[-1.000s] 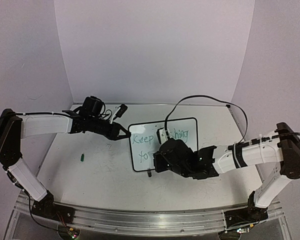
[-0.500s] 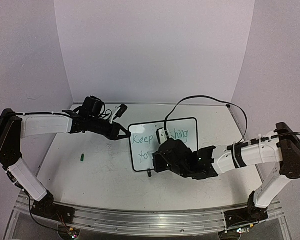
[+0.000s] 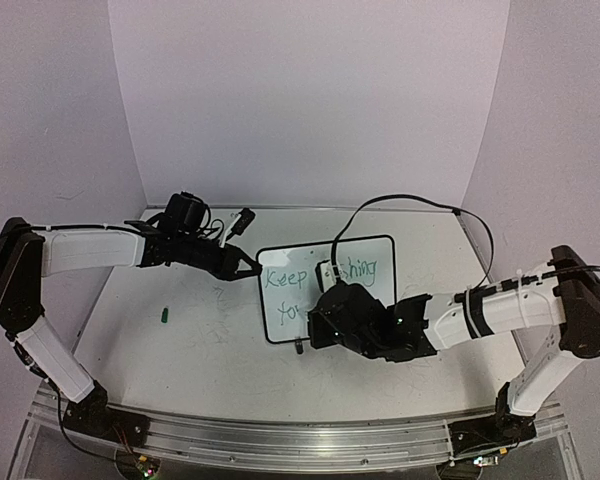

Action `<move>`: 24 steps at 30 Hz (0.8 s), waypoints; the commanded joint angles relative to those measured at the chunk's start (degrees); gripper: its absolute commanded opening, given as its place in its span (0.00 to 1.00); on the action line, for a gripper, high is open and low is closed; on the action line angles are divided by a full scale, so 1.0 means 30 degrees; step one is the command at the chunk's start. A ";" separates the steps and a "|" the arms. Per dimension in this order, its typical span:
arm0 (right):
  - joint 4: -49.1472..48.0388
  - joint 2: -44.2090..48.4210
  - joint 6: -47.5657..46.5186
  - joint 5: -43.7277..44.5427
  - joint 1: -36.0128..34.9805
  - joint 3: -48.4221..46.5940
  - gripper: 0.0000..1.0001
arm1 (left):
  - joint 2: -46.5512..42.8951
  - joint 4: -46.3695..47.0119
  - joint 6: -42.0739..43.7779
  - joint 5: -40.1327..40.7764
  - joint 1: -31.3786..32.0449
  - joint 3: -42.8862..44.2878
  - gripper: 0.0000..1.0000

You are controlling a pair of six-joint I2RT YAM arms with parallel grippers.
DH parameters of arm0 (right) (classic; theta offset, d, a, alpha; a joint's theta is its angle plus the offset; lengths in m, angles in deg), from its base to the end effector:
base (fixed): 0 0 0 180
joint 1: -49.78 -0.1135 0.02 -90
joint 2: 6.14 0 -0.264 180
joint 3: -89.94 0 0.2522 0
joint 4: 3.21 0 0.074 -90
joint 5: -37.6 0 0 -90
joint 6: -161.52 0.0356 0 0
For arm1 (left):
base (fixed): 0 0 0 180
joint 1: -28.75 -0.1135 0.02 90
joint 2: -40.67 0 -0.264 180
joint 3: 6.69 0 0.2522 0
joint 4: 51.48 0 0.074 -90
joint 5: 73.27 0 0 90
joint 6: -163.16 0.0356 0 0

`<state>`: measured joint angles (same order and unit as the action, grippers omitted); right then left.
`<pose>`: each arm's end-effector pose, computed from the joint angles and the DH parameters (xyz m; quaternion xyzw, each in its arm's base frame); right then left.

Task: Write a sentence on the whiteboard

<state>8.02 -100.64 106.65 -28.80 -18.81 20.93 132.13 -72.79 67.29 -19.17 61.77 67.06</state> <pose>0.1424 0.3242 0.2044 -0.1641 0.8643 0.2323 0.4148 0.2795 -0.2065 0.2359 0.3305 0.8036 -0.3986 0.2934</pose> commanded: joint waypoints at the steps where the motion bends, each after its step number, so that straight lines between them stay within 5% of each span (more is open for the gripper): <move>1: 0.0314 0.0296 0.0477 0.0378 -0.0049 0.0296 0.00 | -0.0371 -0.0146 0.0460 0.0790 0.0014 0.0661 0.00; 24: 0.0548 -0.0437 0.0623 -0.0161 -0.0134 0.0077 0.00 | -0.0238 -0.0153 0.0462 0.0723 0.0019 0.0694 0.00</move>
<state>8.68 -100.85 107.84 -29.66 -19.06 21.55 132.13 -72.79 67.29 -19.19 61.77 67.06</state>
